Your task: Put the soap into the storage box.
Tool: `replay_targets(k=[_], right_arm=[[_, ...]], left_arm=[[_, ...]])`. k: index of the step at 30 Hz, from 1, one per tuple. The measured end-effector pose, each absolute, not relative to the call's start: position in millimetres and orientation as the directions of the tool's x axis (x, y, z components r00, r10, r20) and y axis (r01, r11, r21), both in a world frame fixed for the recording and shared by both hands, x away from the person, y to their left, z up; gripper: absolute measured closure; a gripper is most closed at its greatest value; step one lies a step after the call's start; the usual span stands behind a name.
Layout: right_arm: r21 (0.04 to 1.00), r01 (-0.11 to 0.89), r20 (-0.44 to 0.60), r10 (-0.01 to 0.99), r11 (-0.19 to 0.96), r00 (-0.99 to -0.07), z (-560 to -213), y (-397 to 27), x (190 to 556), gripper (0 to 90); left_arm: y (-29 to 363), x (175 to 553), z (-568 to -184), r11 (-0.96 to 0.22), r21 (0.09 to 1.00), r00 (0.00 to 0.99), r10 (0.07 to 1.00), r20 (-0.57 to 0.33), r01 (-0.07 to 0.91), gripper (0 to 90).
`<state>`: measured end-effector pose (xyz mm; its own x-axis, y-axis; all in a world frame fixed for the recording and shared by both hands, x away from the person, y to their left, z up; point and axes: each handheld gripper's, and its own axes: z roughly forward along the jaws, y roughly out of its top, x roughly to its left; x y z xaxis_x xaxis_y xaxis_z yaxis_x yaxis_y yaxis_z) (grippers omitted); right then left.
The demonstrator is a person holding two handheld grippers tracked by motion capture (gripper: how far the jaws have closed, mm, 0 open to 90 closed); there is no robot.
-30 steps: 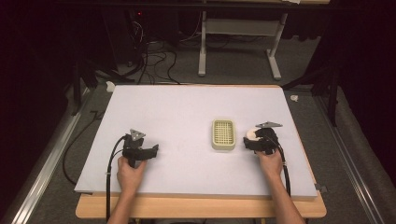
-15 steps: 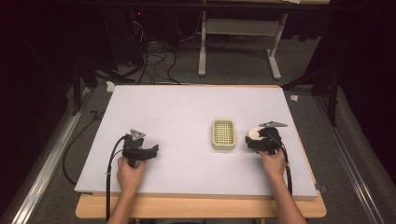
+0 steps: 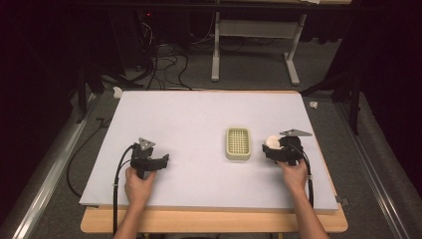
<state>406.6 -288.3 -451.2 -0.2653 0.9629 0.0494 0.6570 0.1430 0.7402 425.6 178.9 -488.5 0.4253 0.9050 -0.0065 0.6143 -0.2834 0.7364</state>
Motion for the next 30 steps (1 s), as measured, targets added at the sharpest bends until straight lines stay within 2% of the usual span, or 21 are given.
replay_targets(k=[17, 30], right_arm=[[0.749, 0.64, 0.052, 0.947, 0.174, -0.318, -436.3, -274.9, 396.8, 24.6], [0.771, 0.607, 0.085, 0.912, 0.195, -0.401, -423.4, -250.2, 392.4, 24.7]], left_arm=[[178.9, 425.6, -488.5, -0.283, 0.736, 0.426, 0.905, -0.007, 0.614, 20.5], [178.9, 425.6, -488.5, -0.283, 0.737, 0.426, 0.905, -0.007, 0.614, 20.5]])
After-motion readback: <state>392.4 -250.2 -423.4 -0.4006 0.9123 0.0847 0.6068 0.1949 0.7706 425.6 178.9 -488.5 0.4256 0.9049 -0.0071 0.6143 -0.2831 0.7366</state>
